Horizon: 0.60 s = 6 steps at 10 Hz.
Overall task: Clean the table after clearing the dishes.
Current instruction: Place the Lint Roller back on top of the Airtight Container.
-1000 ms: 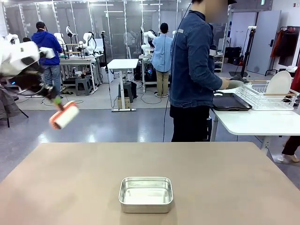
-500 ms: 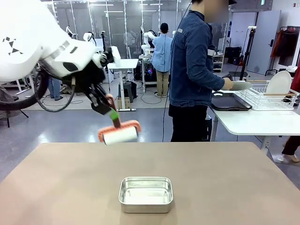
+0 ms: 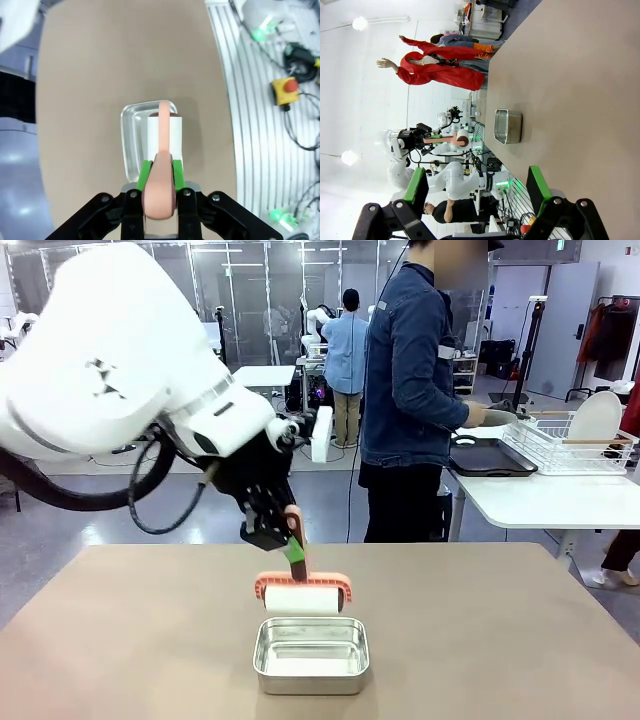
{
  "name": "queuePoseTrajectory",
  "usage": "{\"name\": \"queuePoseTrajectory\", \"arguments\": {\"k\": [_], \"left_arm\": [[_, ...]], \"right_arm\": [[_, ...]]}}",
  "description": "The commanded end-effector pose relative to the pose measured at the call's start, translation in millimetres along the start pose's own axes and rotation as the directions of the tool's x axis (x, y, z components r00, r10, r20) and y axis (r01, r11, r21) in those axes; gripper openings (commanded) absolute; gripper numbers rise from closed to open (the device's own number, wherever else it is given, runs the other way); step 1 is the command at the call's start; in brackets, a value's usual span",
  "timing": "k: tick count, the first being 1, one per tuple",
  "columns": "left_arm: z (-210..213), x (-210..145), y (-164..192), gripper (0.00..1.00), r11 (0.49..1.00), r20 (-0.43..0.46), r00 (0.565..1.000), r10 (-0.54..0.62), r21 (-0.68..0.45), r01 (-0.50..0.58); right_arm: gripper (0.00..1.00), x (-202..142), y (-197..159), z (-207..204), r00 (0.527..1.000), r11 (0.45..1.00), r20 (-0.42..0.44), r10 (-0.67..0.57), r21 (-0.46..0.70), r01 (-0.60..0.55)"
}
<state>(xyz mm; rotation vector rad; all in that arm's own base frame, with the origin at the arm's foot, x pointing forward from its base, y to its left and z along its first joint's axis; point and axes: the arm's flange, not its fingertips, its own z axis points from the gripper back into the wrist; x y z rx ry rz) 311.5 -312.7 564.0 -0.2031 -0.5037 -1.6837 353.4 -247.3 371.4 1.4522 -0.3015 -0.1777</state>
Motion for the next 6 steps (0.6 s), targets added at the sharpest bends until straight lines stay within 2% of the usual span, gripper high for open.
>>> {"name": "queuePoseTrajectory", "arguments": {"k": [1,3,4,6], "left_arm": [[-13,4,19,0.21,1.0,-0.003,1.0,-0.007,-0.028,0.007],[-35,4,30,0.21,0.999,-0.02,1.0,0.009,-0.04,-0.01],[-27,0,15,0.21,0.999,-0.022,1.0,0.012,-0.038,-0.012],[-27,0,15,0.21,0.999,-0.022,1.0,0.012,-0.038,-0.012]], "right_arm": [[1.0,-1,3,-1,1.0,1.0,0.0,0.003,0.004,-0.003],[1.0,-1,3,-1,1.0,1.0,0.0,0.003,0.004,-0.003],[1.0,-1,3,-1,1.0,1.0,0.0,0.003,0.004,-0.003],[1.0,-1,3,-1,1.0,1.0,0.0,0.003,0.004,-0.003]]}}
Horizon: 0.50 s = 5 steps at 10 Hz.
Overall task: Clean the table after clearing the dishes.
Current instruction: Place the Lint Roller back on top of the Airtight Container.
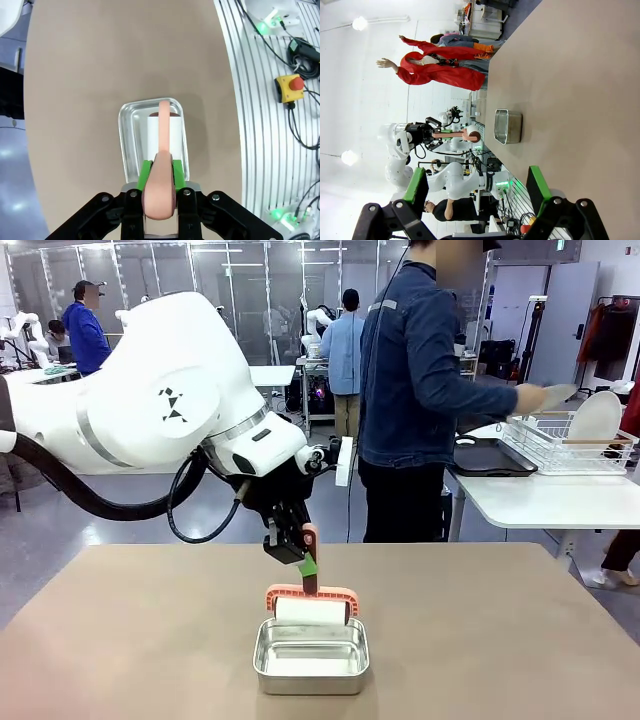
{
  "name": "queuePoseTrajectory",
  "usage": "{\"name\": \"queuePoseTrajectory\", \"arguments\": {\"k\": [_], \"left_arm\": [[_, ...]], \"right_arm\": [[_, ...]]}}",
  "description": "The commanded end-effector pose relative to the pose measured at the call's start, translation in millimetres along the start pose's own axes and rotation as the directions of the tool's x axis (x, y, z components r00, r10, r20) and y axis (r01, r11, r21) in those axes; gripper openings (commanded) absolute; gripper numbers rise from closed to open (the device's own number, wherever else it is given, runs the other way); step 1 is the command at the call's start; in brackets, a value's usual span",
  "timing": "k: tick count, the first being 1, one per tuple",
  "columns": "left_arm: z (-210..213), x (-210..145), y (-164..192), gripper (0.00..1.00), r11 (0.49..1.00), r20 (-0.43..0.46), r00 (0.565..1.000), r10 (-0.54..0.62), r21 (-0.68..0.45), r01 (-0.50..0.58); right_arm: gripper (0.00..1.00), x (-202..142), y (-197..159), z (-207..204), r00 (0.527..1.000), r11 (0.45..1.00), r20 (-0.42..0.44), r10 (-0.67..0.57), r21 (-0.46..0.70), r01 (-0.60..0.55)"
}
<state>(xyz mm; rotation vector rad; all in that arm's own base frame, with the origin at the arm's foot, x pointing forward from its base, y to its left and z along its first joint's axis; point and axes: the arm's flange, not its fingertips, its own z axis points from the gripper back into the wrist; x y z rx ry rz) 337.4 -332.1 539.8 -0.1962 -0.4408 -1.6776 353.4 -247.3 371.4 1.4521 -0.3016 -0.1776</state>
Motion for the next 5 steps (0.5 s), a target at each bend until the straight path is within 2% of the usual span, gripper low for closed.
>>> {"name": "queuePoseTrajectory", "arguments": {"k": [1,3,5], "left_arm": [[7,-3,-7,0.21,1.0,0.02,1.0,-0.005,-0.003,0.005],[3,1,-1,0.21,1.0,0.003,1.0,-0.003,0.006,0.003],[-31,-2,15,0.21,0.999,-0.007,1.0,-0.002,-0.042,0.001]], "right_arm": [[1.0,-1,3,-1,1.0,1.0,0.0,0.002,0.004,-0.002],[1.0,-1,3,-1,1.0,1.0,0.0,0.002,0.004,-0.002],[1.0,-1,3,-1,1.0,1.0,0.0,0.002,0.004,-0.002]]}}
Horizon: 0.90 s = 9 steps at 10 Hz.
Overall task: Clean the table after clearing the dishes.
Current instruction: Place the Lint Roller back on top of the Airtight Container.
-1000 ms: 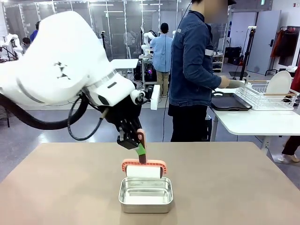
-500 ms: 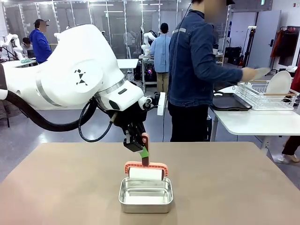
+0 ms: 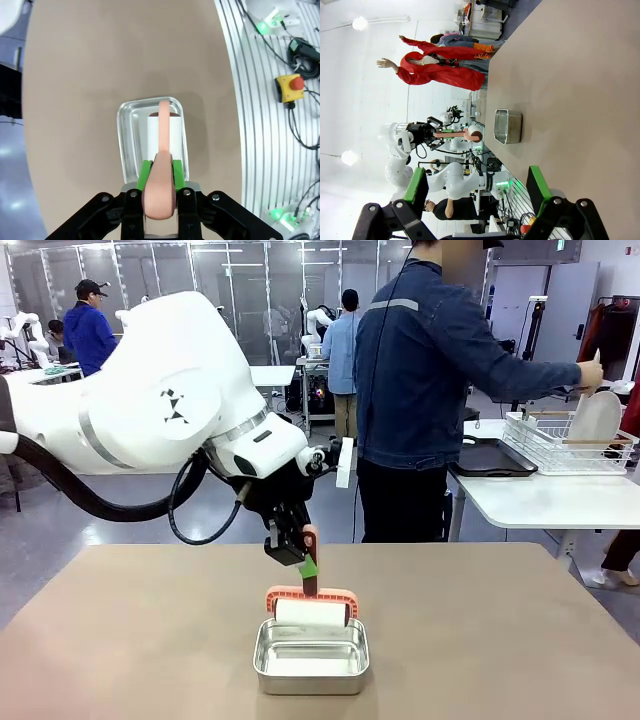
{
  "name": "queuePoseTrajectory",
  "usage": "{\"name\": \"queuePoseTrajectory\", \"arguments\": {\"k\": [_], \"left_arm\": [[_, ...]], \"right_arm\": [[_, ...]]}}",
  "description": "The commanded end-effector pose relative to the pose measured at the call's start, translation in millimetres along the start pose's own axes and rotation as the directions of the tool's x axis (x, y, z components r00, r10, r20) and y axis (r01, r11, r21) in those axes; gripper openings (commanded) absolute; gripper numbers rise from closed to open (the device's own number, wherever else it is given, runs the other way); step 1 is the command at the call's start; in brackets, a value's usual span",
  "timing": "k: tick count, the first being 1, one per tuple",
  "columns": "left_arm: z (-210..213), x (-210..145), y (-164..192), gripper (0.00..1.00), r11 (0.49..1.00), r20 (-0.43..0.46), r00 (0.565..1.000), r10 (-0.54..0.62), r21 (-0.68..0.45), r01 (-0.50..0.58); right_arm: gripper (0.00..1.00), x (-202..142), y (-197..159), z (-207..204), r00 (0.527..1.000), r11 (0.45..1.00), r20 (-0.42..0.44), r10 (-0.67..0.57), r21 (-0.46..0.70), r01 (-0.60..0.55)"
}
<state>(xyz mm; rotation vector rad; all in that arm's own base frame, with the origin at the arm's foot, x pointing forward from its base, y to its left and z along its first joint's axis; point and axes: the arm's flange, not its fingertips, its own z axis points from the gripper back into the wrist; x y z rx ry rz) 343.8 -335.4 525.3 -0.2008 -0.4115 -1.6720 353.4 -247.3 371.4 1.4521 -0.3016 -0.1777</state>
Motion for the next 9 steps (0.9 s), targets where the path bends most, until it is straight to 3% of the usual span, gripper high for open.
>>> {"name": "queuePoseTrajectory", "arguments": {"k": [1,5,9], "left_arm": [[-26,1,14,0.21,0.999,-0.003,1.0,-0.002,-0.032,0.002],[-70,-6,29,0.21,0.996,-0.048,0.998,0.033,-0.077,-0.037],[-85,-16,56,0.21,0.994,-0.027,0.997,0.069,-0.082,-0.071]], "right_arm": [[1.0,-1,3,-1,1.0,1.0,0.0,0.003,0.004,-0.003],[1.0,-1,3,-1,1.0,1.0,0.0,0.003,0.004,-0.003],[1.0,-1,3,-1,1.0,1.0,0.0,0.003,0.004,-0.003]]}}
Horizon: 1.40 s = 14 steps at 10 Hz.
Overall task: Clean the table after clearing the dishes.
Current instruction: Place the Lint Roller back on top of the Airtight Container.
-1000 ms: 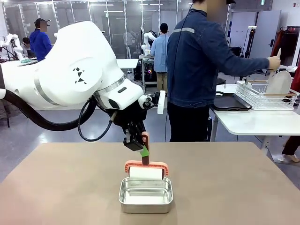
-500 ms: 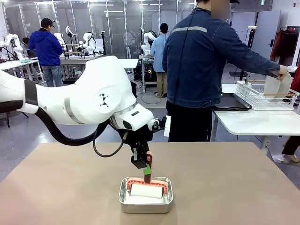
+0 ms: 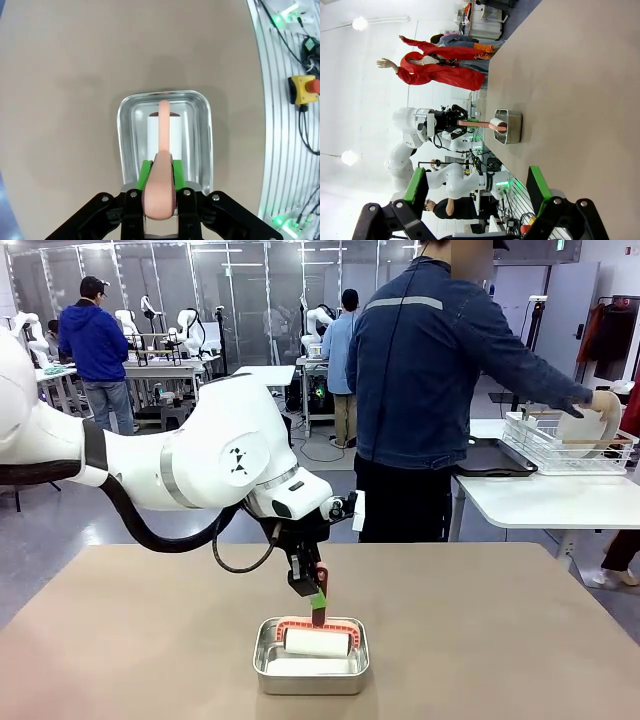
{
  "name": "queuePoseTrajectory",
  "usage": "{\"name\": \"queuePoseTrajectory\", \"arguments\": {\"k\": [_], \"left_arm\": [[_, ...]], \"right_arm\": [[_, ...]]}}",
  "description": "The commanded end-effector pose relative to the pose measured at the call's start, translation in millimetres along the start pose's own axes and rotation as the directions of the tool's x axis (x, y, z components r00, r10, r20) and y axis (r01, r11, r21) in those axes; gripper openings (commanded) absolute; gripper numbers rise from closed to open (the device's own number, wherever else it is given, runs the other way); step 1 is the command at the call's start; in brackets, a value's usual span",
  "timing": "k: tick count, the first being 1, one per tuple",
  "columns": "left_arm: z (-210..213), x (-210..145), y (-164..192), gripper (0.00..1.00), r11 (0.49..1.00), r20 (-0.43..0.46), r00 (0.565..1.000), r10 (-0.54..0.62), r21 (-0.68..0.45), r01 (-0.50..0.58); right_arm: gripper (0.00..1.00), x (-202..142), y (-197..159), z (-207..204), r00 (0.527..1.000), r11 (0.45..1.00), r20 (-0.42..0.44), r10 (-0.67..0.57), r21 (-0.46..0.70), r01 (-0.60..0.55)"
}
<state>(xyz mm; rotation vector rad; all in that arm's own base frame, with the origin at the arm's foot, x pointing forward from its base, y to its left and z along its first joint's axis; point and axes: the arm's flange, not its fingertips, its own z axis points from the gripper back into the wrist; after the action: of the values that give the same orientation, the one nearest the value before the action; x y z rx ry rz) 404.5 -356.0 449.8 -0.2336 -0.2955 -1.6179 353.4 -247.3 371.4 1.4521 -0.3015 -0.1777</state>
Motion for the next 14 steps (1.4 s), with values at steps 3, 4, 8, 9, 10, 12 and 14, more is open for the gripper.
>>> {"name": "queuePoseTrajectory", "arguments": {"k": [3,4,8,9,10,12,14], "left_arm": [[-13,-2,26,0.21,0.998,0.042,0.999,0.031,-0.047,-0.029],[-24,-7,36,0.21,0.997,0.015,0.998,0.056,-0.051,-0.055],[-52,-20,51,0.21,0.993,-0.054,0.997,0.052,-0.1,-0.057],[-57,-23,52,0.21,0.991,-0.1,0.994,0.053,-0.119,-0.065],[-58,-24,54,0.21,0.989,-0.125,0.991,0.056,-0.126,-0.072],[-57,-23,57,0.21,0.99,-0.121,0.991,0.062,-0.119,-0.076],[-52,-21,58,0.52,0.992,-0.106,0.991,0.077,-0.093,-0.087]], "right_arm": [[1.0,-1,3,-1,1.0,1.0,0.0,0.003,0.004,-0.003],[1.0,-1,3,-1,1.0,1.0,0.0,0.003,0.004,-0.003],[1.0,-1,3,-1,1.0,1.0,0.0,0.003,0.004,-0.003],[1.0,-1,3,-1,1.0,1.0,0.0,0.003,0.004,-0.003],[1.0,-1,3,-1,1.0,1.0,0.0,0.003,0.004,-0.003],[1.0,-1,3,-1,1.0,1.0,0.0,0.003,0.004,-0.003],[1.0,-1,3,-1,1.0,1.0,0.0,0.003,0.004,-0.003]]}}
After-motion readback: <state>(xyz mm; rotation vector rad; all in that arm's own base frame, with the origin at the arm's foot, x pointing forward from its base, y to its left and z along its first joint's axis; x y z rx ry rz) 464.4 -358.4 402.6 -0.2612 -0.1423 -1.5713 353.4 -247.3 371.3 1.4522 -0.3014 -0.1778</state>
